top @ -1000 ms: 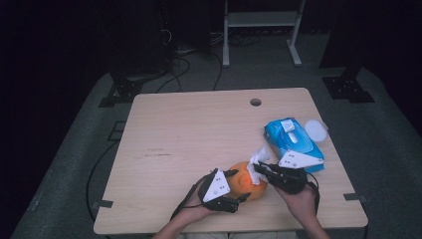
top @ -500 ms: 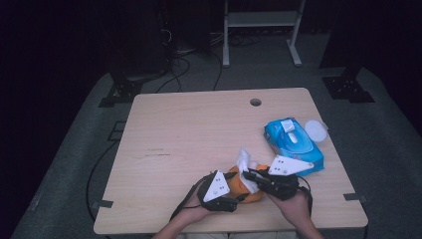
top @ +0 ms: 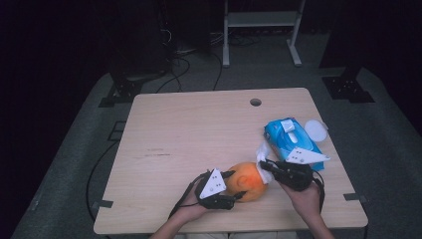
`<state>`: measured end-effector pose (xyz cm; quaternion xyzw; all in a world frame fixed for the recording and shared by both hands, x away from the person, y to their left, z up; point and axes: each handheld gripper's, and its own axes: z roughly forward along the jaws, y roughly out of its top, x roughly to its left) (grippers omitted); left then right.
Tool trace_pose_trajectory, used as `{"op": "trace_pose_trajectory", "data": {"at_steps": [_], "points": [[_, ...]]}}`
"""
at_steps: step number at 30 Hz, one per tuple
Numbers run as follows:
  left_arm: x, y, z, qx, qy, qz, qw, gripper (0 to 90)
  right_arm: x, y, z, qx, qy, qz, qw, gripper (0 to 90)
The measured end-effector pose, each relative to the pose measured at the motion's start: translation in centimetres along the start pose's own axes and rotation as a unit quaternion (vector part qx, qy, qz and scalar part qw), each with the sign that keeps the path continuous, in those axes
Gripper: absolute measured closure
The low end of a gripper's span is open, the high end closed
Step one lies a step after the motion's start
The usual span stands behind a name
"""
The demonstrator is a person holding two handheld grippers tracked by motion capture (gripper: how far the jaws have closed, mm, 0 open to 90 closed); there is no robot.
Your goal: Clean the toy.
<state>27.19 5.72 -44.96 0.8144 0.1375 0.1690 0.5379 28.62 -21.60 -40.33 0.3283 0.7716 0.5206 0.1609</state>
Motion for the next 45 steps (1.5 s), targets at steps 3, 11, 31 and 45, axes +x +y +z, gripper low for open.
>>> {"op": "trace_pose_trajectory", "data": {"at_steps": [3,11,31,45], "points": [[0.4,-0.2,-0.3,-0.001,-0.003,-0.008,1.0000,33.7,0.7,0.3,0.3,-0.003,0.013,-0.011,0.9998,85.3],[0.7,-0.3,-0.4,-0.002,-0.005,-0.007,1.0000,34.3,-1.6,-0.7,-0.2,0.007,-0.012,0.027,0.9995,85.3],[1.4,-0.5,-0.6,-0.003,-0.014,-0.017,0.9997,34.0,-1.6,-1.4,0.6,0.002,0.009,0.062,0.9980,85.4],[1.7,-0.6,-0.7,-0.006,-0.016,-0.026,0.9995,33.9,-0.4,-0.4,0.1,-0.007,0.002,0.028,0.9996,85.4]]}}
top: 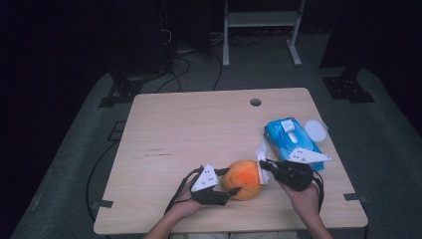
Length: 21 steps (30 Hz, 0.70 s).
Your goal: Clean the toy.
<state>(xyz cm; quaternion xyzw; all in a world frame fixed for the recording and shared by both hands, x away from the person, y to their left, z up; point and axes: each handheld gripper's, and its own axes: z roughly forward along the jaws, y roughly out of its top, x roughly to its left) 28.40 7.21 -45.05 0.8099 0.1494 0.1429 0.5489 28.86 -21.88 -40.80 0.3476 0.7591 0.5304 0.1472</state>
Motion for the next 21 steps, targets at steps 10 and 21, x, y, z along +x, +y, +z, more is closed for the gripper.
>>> {"op": "trace_pose_trajectory", "data": {"at_steps": [10,21], "points": [[0.1,0.1,0.1,0.000,0.002,-0.002,1.0000,34.0,0.5,0.0,0.1,0.004,0.001,-0.012,0.9999,85.4],[0.0,0.1,0.3,-0.005,0.007,-0.010,0.9999,35.5,3.6,0.8,0.8,-0.003,0.027,-0.060,0.9978,85.4]]}}
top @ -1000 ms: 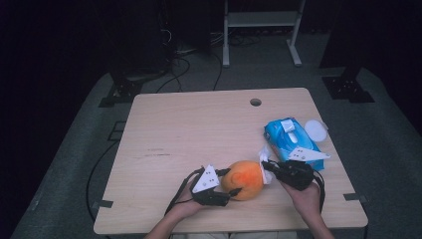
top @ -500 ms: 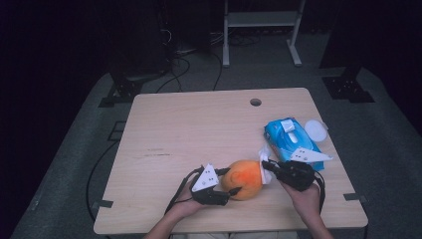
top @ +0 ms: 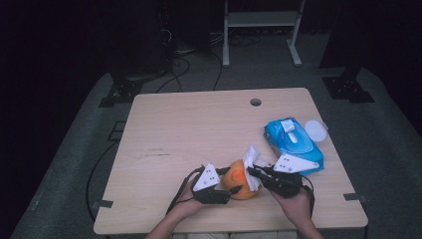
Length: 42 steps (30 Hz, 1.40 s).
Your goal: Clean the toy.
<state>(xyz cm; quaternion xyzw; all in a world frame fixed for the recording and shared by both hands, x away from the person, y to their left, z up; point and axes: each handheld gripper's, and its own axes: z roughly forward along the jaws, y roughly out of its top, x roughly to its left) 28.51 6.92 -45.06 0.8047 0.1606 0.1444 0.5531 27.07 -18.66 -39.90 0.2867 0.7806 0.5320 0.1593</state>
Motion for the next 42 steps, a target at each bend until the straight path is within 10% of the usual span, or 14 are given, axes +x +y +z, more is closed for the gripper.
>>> {"op": "trace_pose_trajectory", "data": {"at_steps": [8,18,26,32,42], "points": [[-0.3,0.1,0.6,0.003,-0.002,0.012,0.9999,18.1,-1.3,-0.5,-0.3,0.006,-0.012,0.017,0.9998,85.3],[-1.3,0.7,0.9,0.009,0.018,0.022,0.9996,35.4,2.5,0.9,0.4,-0.009,0.033,-0.043,0.9985,85.3],[-1.2,0.6,1.1,0.004,0.016,0.020,0.9997,36.7,0.5,0.4,-0.4,-0.009,-0.001,-0.011,0.9999,85.3],[-1.6,0.5,1.1,0.006,0.021,0.027,0.9994,36.5,2.4,1.0,0.4,-0.003,0.010,-0.047,0.9988,85.3],[-1.5,0.2,0.8,0.006,0.011,0.032,0.9994,36.4,-2.9,-1.1,-0.7,0.010,-0.031,0.039,0.9987,85.2]]}}
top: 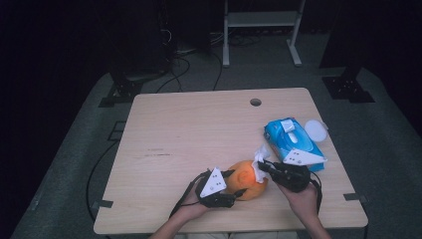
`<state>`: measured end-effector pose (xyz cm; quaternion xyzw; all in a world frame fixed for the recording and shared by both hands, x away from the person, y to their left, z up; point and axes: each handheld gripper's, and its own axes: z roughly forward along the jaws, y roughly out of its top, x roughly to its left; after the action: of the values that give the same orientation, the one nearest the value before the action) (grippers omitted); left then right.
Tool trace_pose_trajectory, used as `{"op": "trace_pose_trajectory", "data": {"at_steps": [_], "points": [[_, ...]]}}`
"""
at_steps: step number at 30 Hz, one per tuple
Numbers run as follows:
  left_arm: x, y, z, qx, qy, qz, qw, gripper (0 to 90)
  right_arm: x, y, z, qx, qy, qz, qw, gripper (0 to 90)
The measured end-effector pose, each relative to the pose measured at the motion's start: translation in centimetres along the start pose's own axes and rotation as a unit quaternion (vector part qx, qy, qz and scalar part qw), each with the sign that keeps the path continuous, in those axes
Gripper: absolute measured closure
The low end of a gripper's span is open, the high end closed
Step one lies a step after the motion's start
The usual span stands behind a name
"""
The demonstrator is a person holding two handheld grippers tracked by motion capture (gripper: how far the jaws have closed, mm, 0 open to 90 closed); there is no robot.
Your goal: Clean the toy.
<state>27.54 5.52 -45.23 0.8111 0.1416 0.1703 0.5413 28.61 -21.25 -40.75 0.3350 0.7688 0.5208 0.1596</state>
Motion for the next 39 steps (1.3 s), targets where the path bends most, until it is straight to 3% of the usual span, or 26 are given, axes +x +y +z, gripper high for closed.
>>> {"op": "trace_pose_trajectory", "data": {"at_steps": [4,6,9,11,13,18,21,25,39], "points": [[-0.1,0.0,0.1,0.000,-0.005,-0.003,1.0000,35.3,0.1,0.0,0.0,0.003,0.000,0.000,1.0000,85.2],[-0.2,0.0,0.1,0.002,-0.006,0.001,1.0000,35.3,0.7,0.2,0.0,-0.006,0.013,-0.001,0.9999,85.3],[-0.6,0.0,0.2,0.004,-0.007,0.012,0.9999,35.3,2.7,0.9,0.3,-0.015,0.045,-0.026,0.9985,85.2],[-0.6,-0.1,0.1,0.004,-0.006,0.012,0.9999,35.4,3.4,1.1,0.7,-0.009,0.049,-0.043,0.9978,85.2],[-0.5,-0.1,0.0,0.004,-0.007,0.012,0.9999,35.5,2.7,1.0,0.9,-0.011,0.050,-0.032,0.9982,85.2],[-0.5,-0.1,0.1,0.001,-0.010,0.014,0.9998,35.6,-0.7,-0.2,0.5,-0.002,0.004,0.013,0.9999,85.2],[-0.3,-0.1,0.0,0.002,-0.012,0.013,0.9998,35.8,-1.8,-0.8,0.1,0.000,-0.008,0.036,0.9993,85.2],[-0.1,-0.2,-0.1,0.000,-0.014,0.010,0.9999,35.9,-1.6,-0.7,0.0,0.004,-0.015,0.023,0.9996,85.2],[0.7,-0.3,-0.5,-0.003,-0.015,-0.013,0.9998,36.5,-2.1,-1.1,-0.6,0.011,-0.027,0.033,0.9990,85.2]]}}
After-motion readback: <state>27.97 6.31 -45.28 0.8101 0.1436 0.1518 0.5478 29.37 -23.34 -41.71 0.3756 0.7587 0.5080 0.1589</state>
